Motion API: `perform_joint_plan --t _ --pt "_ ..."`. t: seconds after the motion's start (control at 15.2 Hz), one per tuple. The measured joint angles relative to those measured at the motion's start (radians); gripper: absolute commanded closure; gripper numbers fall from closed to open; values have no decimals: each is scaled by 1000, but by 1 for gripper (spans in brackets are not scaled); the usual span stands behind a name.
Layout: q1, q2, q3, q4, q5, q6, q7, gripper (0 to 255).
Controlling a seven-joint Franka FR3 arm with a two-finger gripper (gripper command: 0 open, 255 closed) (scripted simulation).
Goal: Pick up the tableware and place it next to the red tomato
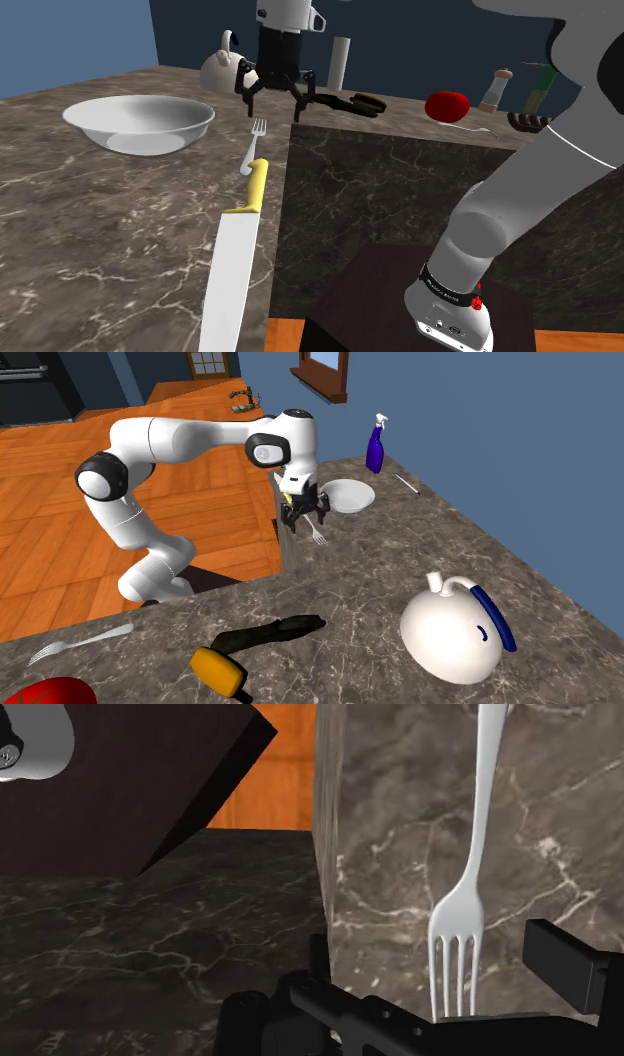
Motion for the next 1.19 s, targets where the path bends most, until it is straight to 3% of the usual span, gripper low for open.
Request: perform_joint_plan --t 0.26,0.66,1.06,1.12,1.19 --pt "-13 79 49 71 -29 11 125 0" --pt "-12 86 56 0 -30 88 134 0" --pt "-12 85 56 -8 -30 96 134 0" --pt "-12 85 56 -8 -30 96 134 255" --pt "-12 82 55 -6 -30 93 134 255"
